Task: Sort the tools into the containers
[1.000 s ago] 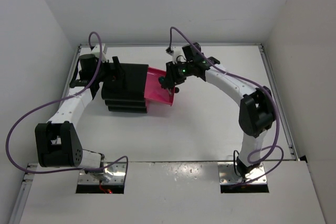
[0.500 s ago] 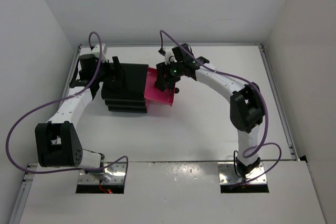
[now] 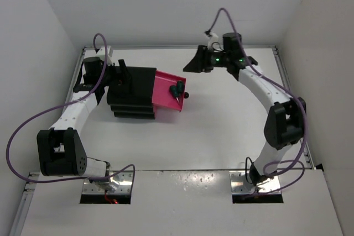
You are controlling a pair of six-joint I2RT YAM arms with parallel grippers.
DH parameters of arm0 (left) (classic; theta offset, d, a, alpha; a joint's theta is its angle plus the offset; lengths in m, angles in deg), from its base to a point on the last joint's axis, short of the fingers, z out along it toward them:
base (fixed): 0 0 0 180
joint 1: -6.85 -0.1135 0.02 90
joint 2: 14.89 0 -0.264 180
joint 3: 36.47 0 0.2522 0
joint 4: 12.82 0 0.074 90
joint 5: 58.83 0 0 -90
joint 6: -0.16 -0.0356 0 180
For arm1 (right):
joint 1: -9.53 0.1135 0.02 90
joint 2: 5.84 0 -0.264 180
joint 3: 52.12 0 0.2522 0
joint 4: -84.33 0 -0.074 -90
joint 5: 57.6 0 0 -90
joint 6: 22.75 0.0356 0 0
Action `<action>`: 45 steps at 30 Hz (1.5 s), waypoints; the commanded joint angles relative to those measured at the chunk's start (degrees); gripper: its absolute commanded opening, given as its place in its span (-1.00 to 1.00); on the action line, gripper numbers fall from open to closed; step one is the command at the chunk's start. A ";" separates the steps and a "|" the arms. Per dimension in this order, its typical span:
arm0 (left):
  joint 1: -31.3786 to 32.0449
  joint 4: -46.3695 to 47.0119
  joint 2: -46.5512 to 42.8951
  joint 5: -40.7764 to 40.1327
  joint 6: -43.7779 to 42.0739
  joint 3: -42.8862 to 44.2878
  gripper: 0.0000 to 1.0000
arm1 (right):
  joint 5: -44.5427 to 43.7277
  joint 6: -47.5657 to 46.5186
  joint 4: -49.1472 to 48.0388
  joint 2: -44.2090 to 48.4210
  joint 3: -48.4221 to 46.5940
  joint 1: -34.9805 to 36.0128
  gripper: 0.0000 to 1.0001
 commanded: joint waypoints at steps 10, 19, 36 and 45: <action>0.90 -13.80 2.48 -1.20 -3.28 -4.08 1.00 | 26.62 57.38 -68.26 -9.00 32.36 -11.66 0.05; 0.90 -13.80 1.95 -0.14 -3.28 -4.61 1.00 | 25.48 77.60 -90.44 -22.27 30.79 -10.44 -0.16; 0.90 -13.80 3.00 -1.28 -3.81 -4.61 1.00 | 26.62 87.63 -102.39 -30.98 25.16 -8.59 -0.16; 0.90 -13.80 3.62 -1.90 -3.81 -4.61 1.00 | 28.47 90.00 -106.00 -31.34 25.24 -6.22 -0.10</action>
